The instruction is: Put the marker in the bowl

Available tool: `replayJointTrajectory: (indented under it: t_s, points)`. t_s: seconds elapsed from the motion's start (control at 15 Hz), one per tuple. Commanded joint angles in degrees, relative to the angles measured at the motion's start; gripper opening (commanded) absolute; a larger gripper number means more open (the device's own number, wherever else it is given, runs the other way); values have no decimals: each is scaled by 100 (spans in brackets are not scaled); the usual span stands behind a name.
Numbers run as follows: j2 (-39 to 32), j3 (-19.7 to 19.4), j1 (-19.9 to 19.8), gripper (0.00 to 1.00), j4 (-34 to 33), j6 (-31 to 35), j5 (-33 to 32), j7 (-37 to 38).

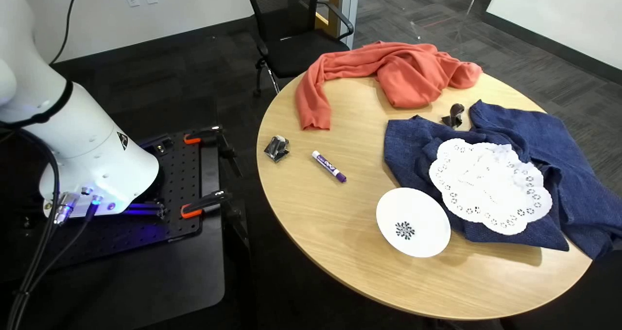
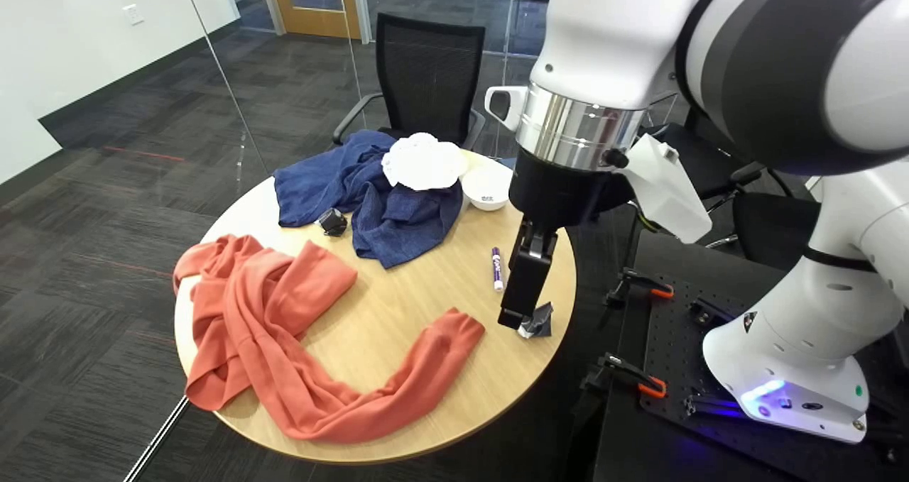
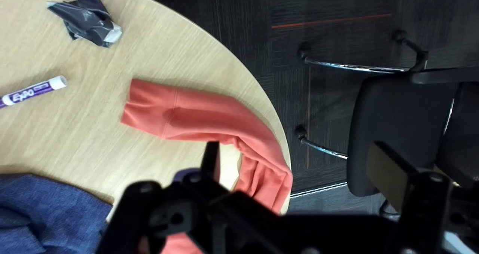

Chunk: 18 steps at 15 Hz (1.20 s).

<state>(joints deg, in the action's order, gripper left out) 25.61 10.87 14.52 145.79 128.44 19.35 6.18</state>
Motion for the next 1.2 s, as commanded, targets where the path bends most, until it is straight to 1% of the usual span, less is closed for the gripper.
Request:
replayJointTrajectory:
  t_s: [0.0,0.2,0.47,0.67,0.87,0.93,1.13]
  points:
    - [232,-137,-299,100,102,299,-70,245]
    - [358,-298,-678,100,208,663,-151,508]
    - [352,-396,-1356,100,441,1243,-609,1031]
    - [225,-256,-1915,100,698,1693,-1182,1743]
    - [15,-33,-2459,100,942,1953,-1779,2687]
    - [-81,28,-2579,100,985,1990,-1907,2959]
    - [-566,91,-2713,100,989,2096,-2031,3696]
